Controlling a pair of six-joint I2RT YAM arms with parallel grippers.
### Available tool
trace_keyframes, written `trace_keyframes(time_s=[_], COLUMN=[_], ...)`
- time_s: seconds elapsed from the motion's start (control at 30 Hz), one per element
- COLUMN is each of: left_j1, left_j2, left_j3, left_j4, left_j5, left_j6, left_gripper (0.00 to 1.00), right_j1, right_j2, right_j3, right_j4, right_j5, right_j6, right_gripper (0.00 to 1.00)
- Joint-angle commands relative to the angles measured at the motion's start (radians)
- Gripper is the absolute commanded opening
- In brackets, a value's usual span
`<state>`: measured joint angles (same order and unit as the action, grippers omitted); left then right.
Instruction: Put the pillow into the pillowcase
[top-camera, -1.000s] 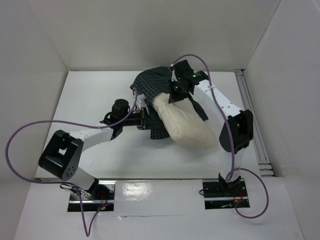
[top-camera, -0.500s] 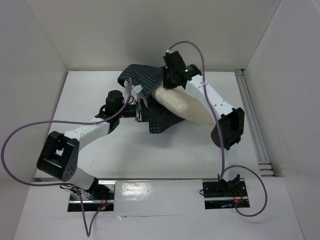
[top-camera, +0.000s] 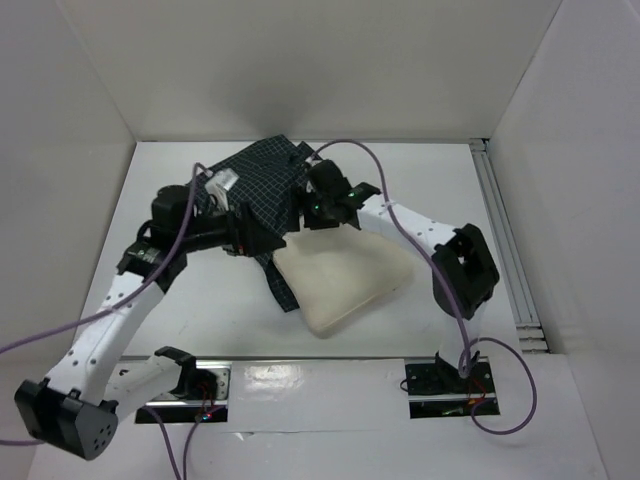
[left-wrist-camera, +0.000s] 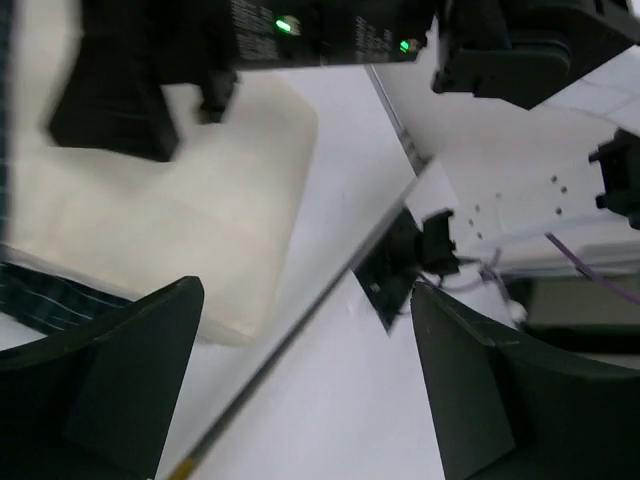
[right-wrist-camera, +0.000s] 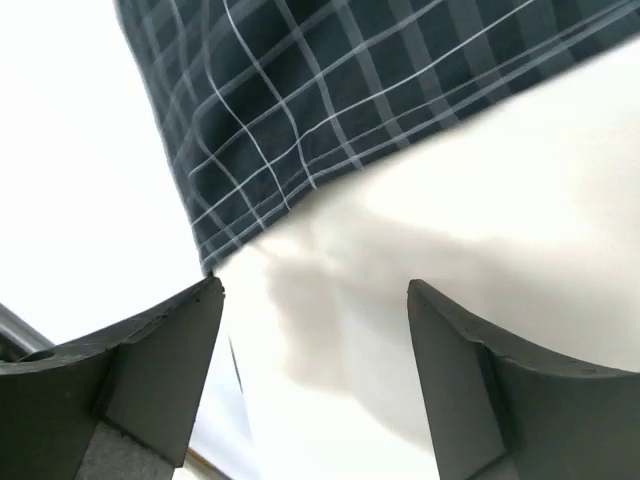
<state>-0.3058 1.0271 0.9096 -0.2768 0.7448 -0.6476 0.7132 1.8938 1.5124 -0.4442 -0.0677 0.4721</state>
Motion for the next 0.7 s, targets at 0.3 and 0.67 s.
trace_keyframes(time_s=[0.3, 0.67], left_j1=[-0.004, -0.17], left_j2=[0.194, 0.499], left_j3=[0.221, 0.5], left_j4=[-0.242, -0.426], left_j5=[-0.303, -0.616], left_j6=[0.086, 0.086], left_gripper=[0.56, 0.65], right_j1=[-0.466, -0.12], right_j2=[-0.364, -0.226], right_j3=[-0.348, -0.391], right_j4=[-0.028, 0.131], right_j5=[0.088, -0.184], right_j6=[0.019, 0.115], right_gripper=[0.75, 0.5])
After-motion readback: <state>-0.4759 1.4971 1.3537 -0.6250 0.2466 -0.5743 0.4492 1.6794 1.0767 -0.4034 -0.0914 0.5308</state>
